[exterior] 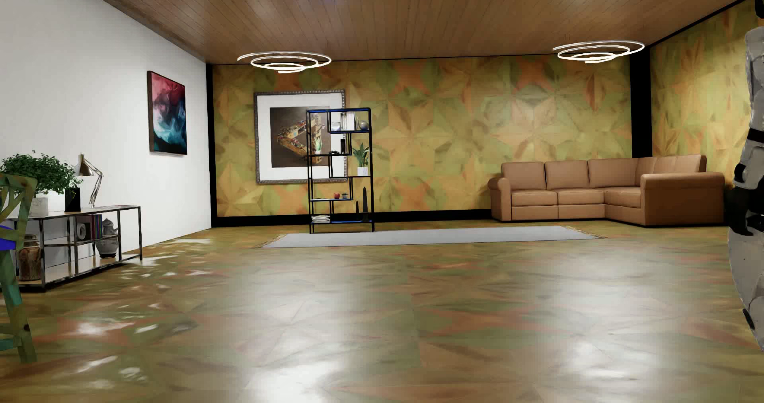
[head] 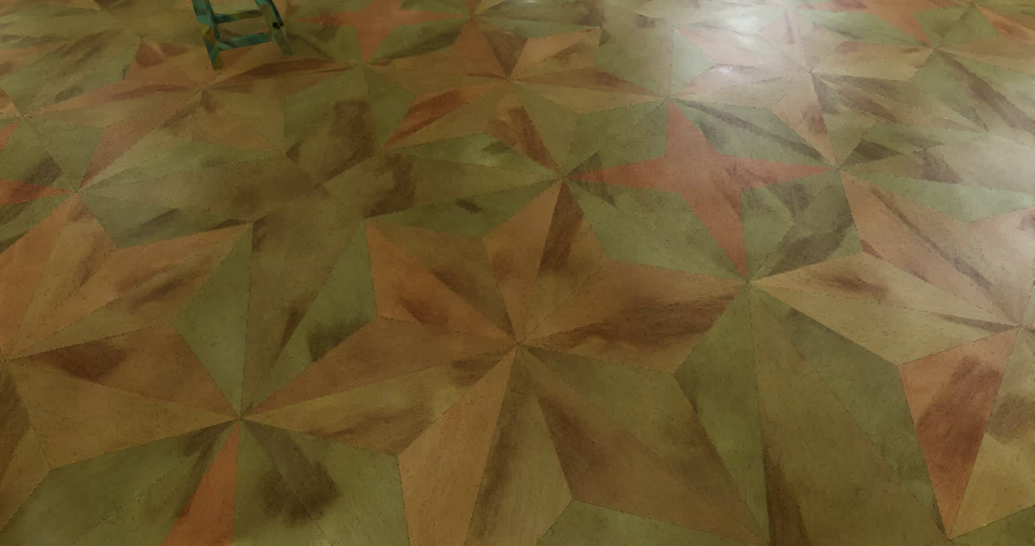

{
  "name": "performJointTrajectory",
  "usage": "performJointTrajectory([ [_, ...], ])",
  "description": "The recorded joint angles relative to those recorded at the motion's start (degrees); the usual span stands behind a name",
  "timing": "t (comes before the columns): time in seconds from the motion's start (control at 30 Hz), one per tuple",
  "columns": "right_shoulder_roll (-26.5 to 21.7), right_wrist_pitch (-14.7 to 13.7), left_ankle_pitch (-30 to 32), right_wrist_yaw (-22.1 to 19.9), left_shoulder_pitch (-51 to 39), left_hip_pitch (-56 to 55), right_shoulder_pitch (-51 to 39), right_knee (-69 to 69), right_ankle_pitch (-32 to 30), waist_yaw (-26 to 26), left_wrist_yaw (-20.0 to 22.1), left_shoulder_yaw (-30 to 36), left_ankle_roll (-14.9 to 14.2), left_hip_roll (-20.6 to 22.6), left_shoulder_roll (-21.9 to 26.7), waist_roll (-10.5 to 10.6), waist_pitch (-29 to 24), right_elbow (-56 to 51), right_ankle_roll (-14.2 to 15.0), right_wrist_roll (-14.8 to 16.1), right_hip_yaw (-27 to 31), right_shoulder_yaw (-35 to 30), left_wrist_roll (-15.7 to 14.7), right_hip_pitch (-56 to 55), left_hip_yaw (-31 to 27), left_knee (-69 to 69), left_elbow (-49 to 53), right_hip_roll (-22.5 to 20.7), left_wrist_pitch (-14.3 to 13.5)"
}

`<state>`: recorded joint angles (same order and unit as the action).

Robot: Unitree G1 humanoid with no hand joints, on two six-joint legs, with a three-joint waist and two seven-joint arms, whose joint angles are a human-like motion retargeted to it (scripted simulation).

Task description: Move towards the shelves

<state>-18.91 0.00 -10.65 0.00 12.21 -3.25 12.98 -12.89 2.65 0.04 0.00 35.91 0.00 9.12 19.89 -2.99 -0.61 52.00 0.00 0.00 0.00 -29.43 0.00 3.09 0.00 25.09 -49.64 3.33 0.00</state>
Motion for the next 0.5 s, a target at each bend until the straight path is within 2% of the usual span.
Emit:
performJointTrajectory([
  [0.03,-0.04,0.0,1.92,0.0,-0.26,-0.78,0.01,0.07,0.34,0.1,0.0,0.24,0.0,0.1,-0.11,0.33,0.06,0.31,0.0,0.0,0.0,0.77,0.0,0.05,0.0,0.58,-0.18,-0.23,0.0],
  [0.07,-0.22,0.0,2.66,0.0,-0.17,-1.06,0.21,1.66,-1.97,0.4,0.0,0.39,0.0,0.15,-0.09,0.55,0.08,0.42,0.0,0.0,0.0,0.59,0.0,-0.41,0.0,1.09,0.18,-0.13,0.0],
  [0.1,-0.34,0.0,3.04,0.0,0.25,-0.48,0.51,-13.97,5.45,0.39,0.0,0.74,0.0,0.17,0.23,0.73,-0.3,0.15,0.0,0.0,0.0,-0.04,0.0,-0.11,0.0,1.33,1.22,-0.63,0.0],
  [0.13,-0.53,0.0,3.27,0.0,0.25,-1.12,0.93,-14.6,13.0,-1.14,0.0,1.1,0.0,0.44,0.22,1.03,0.17,0.59,0.0,0.0,0.0,0.36,0.0,-1.08,0.0,2.01,1.37,-1.13,0.0],
  [0.17,-0.65,0.0,3.03,0.0,0.52,-1.21,1.38,-17.82,14.07,-2.11,0.0,0.92,0.0,0.94,0.41,0.91,0.05,-0.04,0.0,0.0,0.0,1.14,0.0,-3.94,0.0,2.66,2.35,-1.02,0.0],
  [0.2,-0.69,0.0,2.59,0.0,0.58,1.03,1.63,-24.63,14.74,-1.86,0.0,0.04,0.0,1.68,1.1,0.18,-1.85,-0.71,0.0,0.0,0.0,2.07,0.0,-7.57,0.0,2.68,4.16,-0.3,0.0],
  [0.27,-0.36,0.0,0.18,0.0,-0.44,3.66,2.33,-38.73,15.91,-4.59,0.0,-0.93,0.0,2.06,1.8,-0.31,-4.31,-1.77,0.0,0.0,0.0,3.72,0.0,-14.64,0.0,3.55,6.35,0.51,0.0],
  [0.3,-0.23,0.0,-2.21,0.0,-0.62,5.36,2.76,-43.21,15.66,-6.47,0.0,-1.38,0.0,2.03,2.32,-0.64,-4.85,-2.34,0.0,0.0,0.0,3.85,0.0,-18.46,0.0,2.92,8.9,0.92,0.0],
  [0.33,-0.49,0.0,-4.72,0.0,-2.26,6.97,3.1,-43.76,15.04,-7.73,0.0,-0.6,0.0,1.16,2.05,0.26,-5.3,-1.99,0.0,0.0,0.0,2.72,0.0,-22.23,0.0,1.81,8.95,0.25,0.0],
  [0.37,-1.08,0.0,-6.39,0.0,-2.87,8.09,4.19,-41.6,14.7,-11.49,0.0,-2.65,0.0,-0.56,0.37,1.68,-4.81,-1.99,0.0,0.0,0.0,3.7,0.0,-24.53,0.0,1.08,8.34,0.34,0.0],
  [0.4,-0.94,0.0,-8.9,0.0,-2.46,10.35,5.03,-39.43,12.8,-12.23,0.0,-3.55,0.0,-0.54,1.78,1.29,-4.81,-1.54,0.0,0.0,0.0,3.71,0.0,-28.15,0.0,-0.32,12.1,1.12,0.0],
  [0.43,-1.53,0.0,-12.21,0.0,-4.42,13.31,5.27,-36.17,9.9,-12.69,0.0,-1.38,0.0,-1.04,1.74,1.78,-5.26,-0.36,0.0,0.0,0.0,1.98,0.0,-30.34,0.0,-1.66,11.73,1.41,0.0],
  [0.5,-1.12,0.0,-16.97,0.0,-5.75,17.37,5.54,-29.78,5.21,-13.81,0.0,-1.17,0.0,-1.49,2.28,1.65,-6.23,1.88,0.0,0.0,0.0,2.11,0.0,-34.64,0.0,-2.15,13.0,2.67,0.0],
])
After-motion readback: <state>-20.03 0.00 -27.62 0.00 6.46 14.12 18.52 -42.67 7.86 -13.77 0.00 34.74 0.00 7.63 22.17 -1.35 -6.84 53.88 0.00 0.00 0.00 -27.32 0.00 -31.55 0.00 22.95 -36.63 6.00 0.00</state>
